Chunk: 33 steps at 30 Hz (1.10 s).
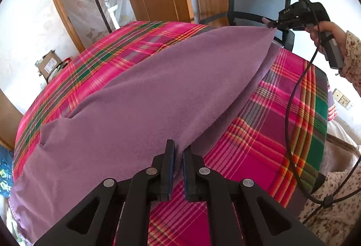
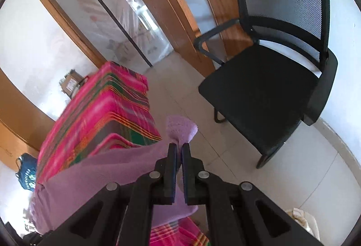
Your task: Fold clothes
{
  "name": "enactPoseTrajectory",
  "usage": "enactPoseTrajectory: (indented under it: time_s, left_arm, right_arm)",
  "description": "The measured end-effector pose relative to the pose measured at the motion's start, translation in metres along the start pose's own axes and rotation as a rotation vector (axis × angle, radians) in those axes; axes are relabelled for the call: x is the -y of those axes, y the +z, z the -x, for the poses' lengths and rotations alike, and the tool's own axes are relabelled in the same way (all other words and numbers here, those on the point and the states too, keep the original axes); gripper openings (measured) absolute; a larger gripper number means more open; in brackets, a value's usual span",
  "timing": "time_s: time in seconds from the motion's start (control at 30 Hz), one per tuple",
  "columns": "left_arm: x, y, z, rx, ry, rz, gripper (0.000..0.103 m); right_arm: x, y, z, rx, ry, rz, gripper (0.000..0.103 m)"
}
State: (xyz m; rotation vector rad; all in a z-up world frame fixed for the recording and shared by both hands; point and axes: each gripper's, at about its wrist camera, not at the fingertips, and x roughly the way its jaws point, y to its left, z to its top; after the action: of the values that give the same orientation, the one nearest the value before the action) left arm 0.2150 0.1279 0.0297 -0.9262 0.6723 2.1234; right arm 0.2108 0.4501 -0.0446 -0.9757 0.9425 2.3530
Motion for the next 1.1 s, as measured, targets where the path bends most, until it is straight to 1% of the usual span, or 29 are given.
enactPoseTrajectory:
  time_s: [0.13,0.17,0.23,0.3,0.43,0.53,0.6,0.63,0.7,0.77,0.87,0.97,1.03,1.1]
  left_arm:
    - [-0.001,-0.002,-0.004,-0.009,-0.004,0.020,0.009]
    - [-0.002,-0.002,-0.005,-0.011,-0.005,0.025,0.009]
    - [-0.002,-0.002,-0.004,-0.010,-0.016,0.034,0.013]
    - [-0.002,-0.004,-0.002,-0.011,-0.038,0.043,0.020]
    - [-0.005,-0.010,0.008,-0.003,-0.097,0.070,0.026]
    - [-0.013,-0.019,0.022,0.014,-0.142,0.100,0.029]
    - [-0.022,-0.026,0.033,0.024,-0.151,0.125,0.031]
    - [-0.029,-0.030,0.040,0.031,-0.142,0.138,0.031]
    - [-0.046,-0.038,0.051,0.042,-0.107,0.184,0.031]
    - [-0.066,-0.045,0.057,0.048,-0.072,0.237,0.033]
    - [-0.095,-0.057,0.066,0.057,-0.019,0.316,0.037]
    - [-0.124,-0.068,0.074,0.067,0.034,0.395,0.039]
    - [-0.143,-0.075,0.080,0.073,0.069,0.448,0.039]
    - [-0.160,-0.083,0.082,0.072,0.097,0.496,0.039]
  right_arm:
    - [0.005,-0.006,-0.012,-0.044,-0.009,-0.033,0.006]
    - [0.007,-0.007,-0.014,-0.054,-0.008,-0.053,0.008]
    - [0.010,-0.010,-0.014,-0.059,-0.006,-0.086,0.011]
    - [0.011,-0.011,-0.011,-0.062,-0.012,-0.100,0.012]
    - [0.004,-0.012,0.005,-0.050,-0.042,-0.090,0.012]
    - [-0.015,-0.009,0.024,-0.014,-0.060,-0.037,0.012]
    - [-0.034,-0.008,0.036,0.008,-0.052,0.016,0.012]
    - [-0.046,-0.008,0.043,0.021,-0.040,0.055,0.012]
    - [-0.078,-0.010,0.053,0.043,-0.007,0.148,0.012]
    - [-0.116,-0.016,0.058,0.050,0.050,0.247,0.012]
    - [-0.174,-0.039,0.047,-0.010,0.164,0.380,0.012]
    - [-0.230,-0.063,0.033,-0.082,0.281,0.509,0.012]
    - [-0.261,-0.081,0.020,-0.134,0.333,0.579,0.012]
    - [-0.288,-0.103,0.006,-0.188,0.355,0.654,0.012]
